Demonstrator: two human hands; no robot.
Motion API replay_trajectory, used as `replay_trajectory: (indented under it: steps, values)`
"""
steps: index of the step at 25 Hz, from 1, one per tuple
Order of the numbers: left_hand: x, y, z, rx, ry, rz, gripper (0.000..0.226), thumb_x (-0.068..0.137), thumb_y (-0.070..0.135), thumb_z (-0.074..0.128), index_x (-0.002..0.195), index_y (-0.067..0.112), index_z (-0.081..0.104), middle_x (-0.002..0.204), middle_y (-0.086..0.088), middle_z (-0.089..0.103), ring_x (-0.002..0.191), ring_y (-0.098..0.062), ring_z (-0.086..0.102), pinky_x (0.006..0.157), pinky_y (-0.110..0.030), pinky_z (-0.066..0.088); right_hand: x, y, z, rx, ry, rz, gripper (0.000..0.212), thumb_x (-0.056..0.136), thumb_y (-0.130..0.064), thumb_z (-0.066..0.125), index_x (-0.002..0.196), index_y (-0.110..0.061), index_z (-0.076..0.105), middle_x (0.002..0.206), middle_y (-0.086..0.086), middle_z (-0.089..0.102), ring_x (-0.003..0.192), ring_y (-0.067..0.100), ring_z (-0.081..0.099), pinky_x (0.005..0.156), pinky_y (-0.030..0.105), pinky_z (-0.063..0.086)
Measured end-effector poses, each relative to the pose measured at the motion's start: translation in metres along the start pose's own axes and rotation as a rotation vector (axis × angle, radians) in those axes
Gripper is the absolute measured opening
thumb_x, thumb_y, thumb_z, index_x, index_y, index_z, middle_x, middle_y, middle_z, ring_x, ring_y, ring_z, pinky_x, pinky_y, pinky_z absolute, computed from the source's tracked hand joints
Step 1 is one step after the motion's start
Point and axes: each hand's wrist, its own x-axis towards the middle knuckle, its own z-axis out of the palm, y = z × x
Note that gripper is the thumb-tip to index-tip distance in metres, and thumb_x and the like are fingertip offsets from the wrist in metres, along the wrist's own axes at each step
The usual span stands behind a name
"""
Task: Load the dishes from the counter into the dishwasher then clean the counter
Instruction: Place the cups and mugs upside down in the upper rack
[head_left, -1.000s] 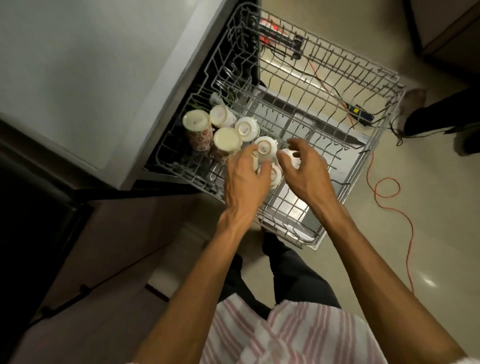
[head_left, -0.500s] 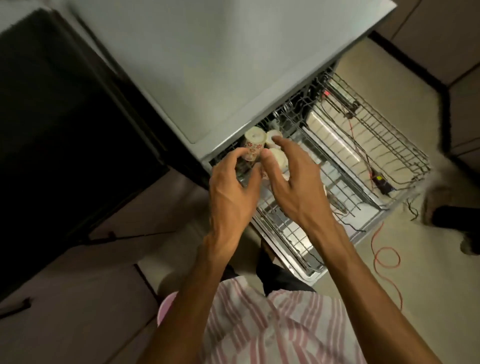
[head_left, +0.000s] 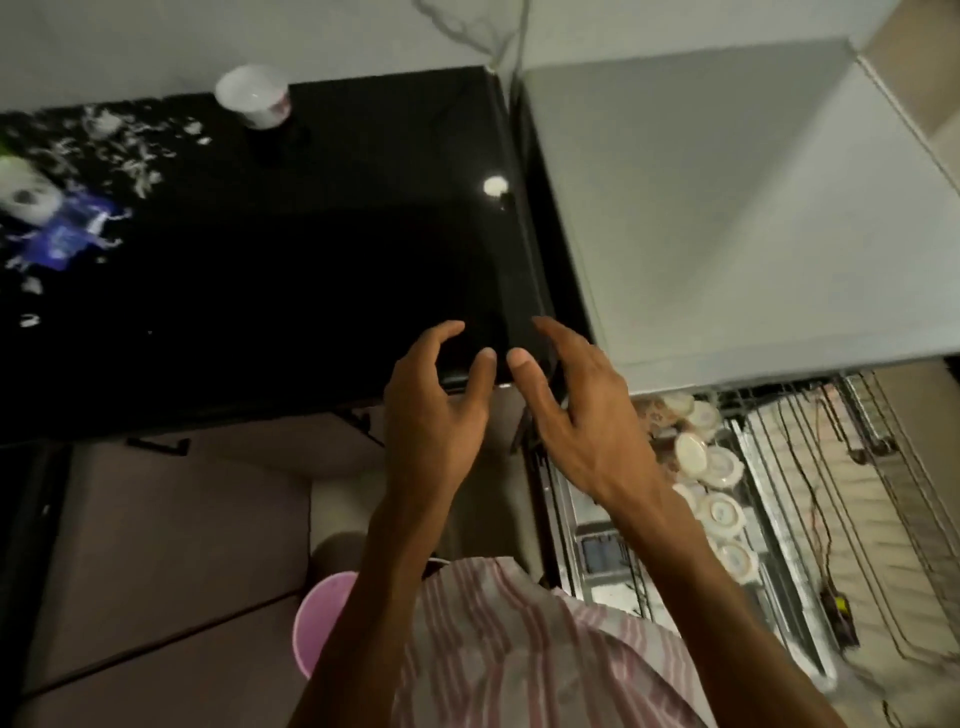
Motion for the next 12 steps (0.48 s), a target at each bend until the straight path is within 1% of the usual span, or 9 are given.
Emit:
replay_trajectory:
  steps: [2,4,7,9,10,12]
  values:
    - [0.014,-0.007,-0.021,-0.004,0.066,-0.048,0.044,0.094,0.037,0.058,0.135,0.023,0.051,0.139,0.006,0.051,0.118,0.003,0.042,0.085,-0.002,0.036,0.015,-0.020,0.017,0.022,-0.045,-0.048,0.060,0.097,-0.058,0.038,0.145,-0.023,0.040,0.145,0.000,0.047,0.132,0.013,0.043,0.104,0.041,0.045]
    - [0.031,-0.017,-0.047,-0.026,0.141,-0.077,0.043,0.095,0.037,0.058,0.135,0.023,0.052,0.138,0.007,0.052,0.114,0.008,0.039,0.077,0.003,0.033,0.031,-0.043,0.036,0.025,-0.095,-0.121,0.059,0.098,-0.057,0.038,0.145,-0.022,0.040,0.144,-0.001,0.048,0.133,0.011,0.042,0.106,0.036,0.044]
    - [0.052,-0.032,-0.085,-0.072,0.228,-0.110,0.042,0.095,0.037,0.059,0.134,0.023,0.052,0.137,0.007,0.053,0.113,0.009,0.039,0.075,0.001,0.034,0.052,-0.077,0.067,0.009,-0.162,-0.203,0.059,0.098,-0.057,0.037,0.144,-0.022,0.041,0.144,-0.003,0.049,0.131,0.006,0.041,0.104,0.021,0.036]
    - [0.060,-0.042,-0.109,-0.095,0.274,-0.144,0.042,0.095,0.037,0.059,0.134,0.022,0.054,0.136,0.006,0.054,0.114,0.007,0.040,0.078,-0.004,0.034,0.063,-0.097,0.089,0.027,-0.197,-0.241,0.057,0.098,-0.056,0.037,0.144,-0.023,0.041,0.143,-0.003,0.049,0.127,0.000,0.041,0.101,0.015,0.035]
    - [0.063,-0.045,-0.119,-0.101,0.288,-0.158,0.042,0.095,0.037,0.060,0.133,0.022,0.054,0.135,0.007,0.054,0.113,0.006,0.040,0.079,-0.005,0.033,0.067,-0.104,0.097,0.041,-0.208,-0.257,0.057,0.098,-0.057,0.037,0.143,-0.023,0.041,0.142,-0.003,0.050,0.126,0.001,0.042,0.101,0.018,0.039]
    - [0.069,-0.057,-0.145,-0.115,0.327,-0.183,0.041,0.094,0.037,0.060,0.132,0.023,0.055,0.133,0.008,0.055,0.110,0.007,0.041,0.075,-0.002,0.032,0.077,-0.125,0.119,0.061,-0.236,-0.299,0.057,0.098,-0.058,0.036,0.143,-0.023,0.041,0.140,-0.003,0.051,0.127,0.007,0.046,0.102,0.033,0.046]
